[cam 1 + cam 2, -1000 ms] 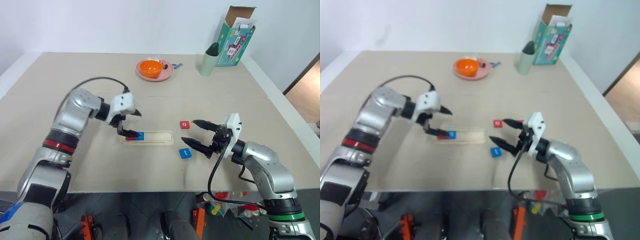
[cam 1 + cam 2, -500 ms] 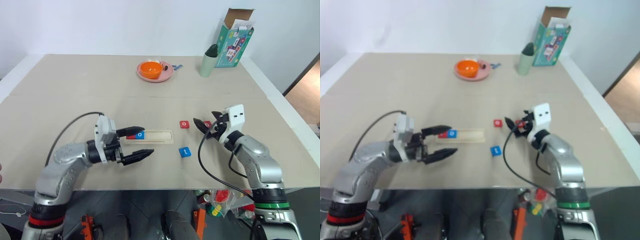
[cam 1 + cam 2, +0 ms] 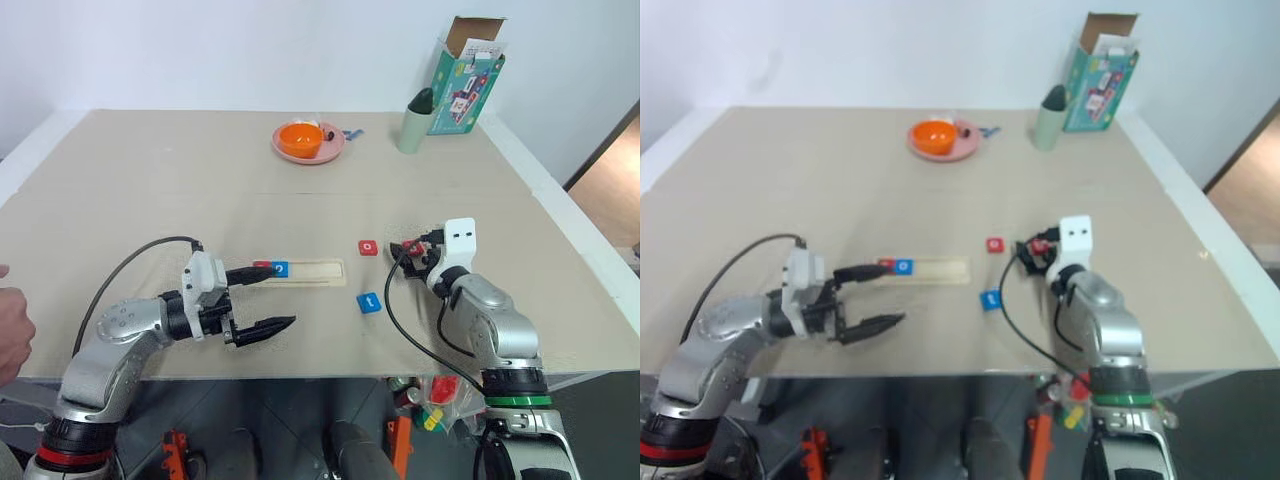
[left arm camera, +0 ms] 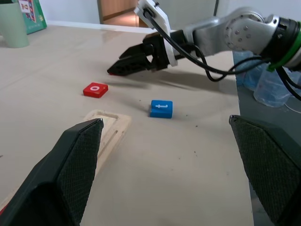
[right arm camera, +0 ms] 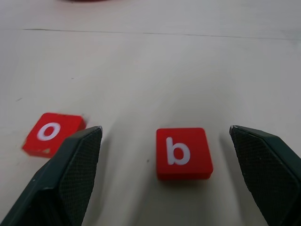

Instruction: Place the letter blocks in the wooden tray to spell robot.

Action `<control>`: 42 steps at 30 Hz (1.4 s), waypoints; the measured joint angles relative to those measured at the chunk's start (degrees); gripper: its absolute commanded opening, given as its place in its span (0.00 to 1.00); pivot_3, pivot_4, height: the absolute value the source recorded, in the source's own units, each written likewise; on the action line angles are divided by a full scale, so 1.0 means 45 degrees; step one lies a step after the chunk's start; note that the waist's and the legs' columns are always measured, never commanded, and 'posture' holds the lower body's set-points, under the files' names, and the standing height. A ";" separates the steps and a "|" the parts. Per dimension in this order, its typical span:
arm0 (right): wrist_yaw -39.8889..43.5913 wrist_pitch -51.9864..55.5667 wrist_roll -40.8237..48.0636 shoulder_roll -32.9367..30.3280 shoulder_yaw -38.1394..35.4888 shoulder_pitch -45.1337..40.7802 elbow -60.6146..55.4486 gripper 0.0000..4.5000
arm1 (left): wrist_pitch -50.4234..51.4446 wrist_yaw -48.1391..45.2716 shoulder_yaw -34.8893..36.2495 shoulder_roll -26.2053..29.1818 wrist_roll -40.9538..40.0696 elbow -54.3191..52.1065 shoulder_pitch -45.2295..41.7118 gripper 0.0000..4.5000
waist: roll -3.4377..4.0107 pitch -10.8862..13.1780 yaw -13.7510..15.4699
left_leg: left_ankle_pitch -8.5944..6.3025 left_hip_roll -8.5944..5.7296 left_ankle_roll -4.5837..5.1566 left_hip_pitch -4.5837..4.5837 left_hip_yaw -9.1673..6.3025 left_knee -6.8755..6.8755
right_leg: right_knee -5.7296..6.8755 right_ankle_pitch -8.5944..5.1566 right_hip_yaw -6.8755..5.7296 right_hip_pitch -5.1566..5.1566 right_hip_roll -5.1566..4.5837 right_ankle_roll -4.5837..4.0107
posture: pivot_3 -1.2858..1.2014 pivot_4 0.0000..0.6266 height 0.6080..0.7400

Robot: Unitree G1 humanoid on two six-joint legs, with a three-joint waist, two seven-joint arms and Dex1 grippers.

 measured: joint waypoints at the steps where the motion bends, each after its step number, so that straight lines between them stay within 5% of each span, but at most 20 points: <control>1: -0.0023 0.0000 0.0000 0.0017 -0.0007 -0.0038 0.0056 1.00 | -0.0061 -0.0039 -0.0094 0.0043 0.0023 0.0011 0.0000 0.99 | 0.0000 0.0000 -0.0002 | 0.0000 0.0000 0.0000 -0.0001 0.0001 -0.0008 | -0.0001 -0.0003 0.0001 -0.0002 0.0000 0.0003 | 0.52 0.24 1.00; 4: -0.0126 0.0063 0.0018 0.0285 -0.0092 -0.0186 0.0320 1.00 | -0.0377 -0.0217 -0.0329 0.0259 0.0263 0.0083 -0.0069 0.99 | 0.0000 0.0000 -0.0028 | -0.0001 0.0001 -0.0001 -0.0001 -0.0003 -0.0026 | -0.0002 -0.0007 -0.0001 -0.0007 0.0001 0.0005 | 0.52 0.24 1.00; 6: -0.0143 0.0128 0.0021 0.0321 -0.0096 -0.0185 0.0419 0.91 | -0.0509 -0.0247 -0.0372 0.0271 0.0282 0.0099 -0.0073 1.00 | 0.0001 0.0000 -0.0028 | -0.0001 0.0001 -0.0001 -0.0001 -0.0005 -0.0031 | -0.0003 -0.0012 -0.0002 -0.0008 0.0001 0.0007 | 0.52 0.24 1.00; 15: -0.0168 0.0320 -0.0073 0.0204 -0.0171 0.0014 0.0425 0.27 | -0.0570 0.0035 -0.0750 0.0267 0.0376 0.0095 -0.0074 1.00 | 0.0000 0.0000 -0.0045 | -0.0001 0.0000 -0.0001 -0.0002 -0.0004 -0.0030 | -0.0011 -0.0013 0.0000 -0.0005 0.0000 0.0006 | 0.52 0.24 1.00; 21: -0.0019 0.0366 -0.0336 -0.0020 0.0004 0.0309 -0.0007 0.27 | -0.0572 0.0119 -0.0762 0.0282 0.0402 0.0094 -0.0075 1.00 | 0.0000 0.0000 -0.0047 | -0.0001 -0.0001 -0.0001 -0.0003 -0.0006 -0.0031 | -0.0024 -0.0013 -0.0001 -0.0003 -0.0002 0.0005 | 0.52 0.24 1.00; 32: -0.1364 0.4088 -0.0169 0.0483 -0.0058 0.3753 -0.6451 0.27 | -0.0599 0.0259 -0.0773 0.0413 0.0500 0.0056 -0.0007 1.00 | 0.0002 0.0000 -0.0051 | -0.0006 0.0013 -0.0007 -0.0029 -0.0014 -0.0064 | -0.0099 -0.0015 -0.0014 -0.0006 -0.0005 0.0001 | 0.52 0.24 1.00; 42: -0.1697 0.4829 -0.0061 0.0999 -0.0006 0.4046 -0.7267 0.27 | -0.0764 0.0219 -0.1060 0.0406 0.0724 0.0123 -0.0104 1.00 | -0.0002 -0.0002 -0.0225 | -0.0006 0.0013 -0.0006 -0.0029 -0.0011 -0.0058 | -0.0124 -0.0012 -0.0016 0.0004 -0.0012 -0.0001 | 0.52 0.24 1.00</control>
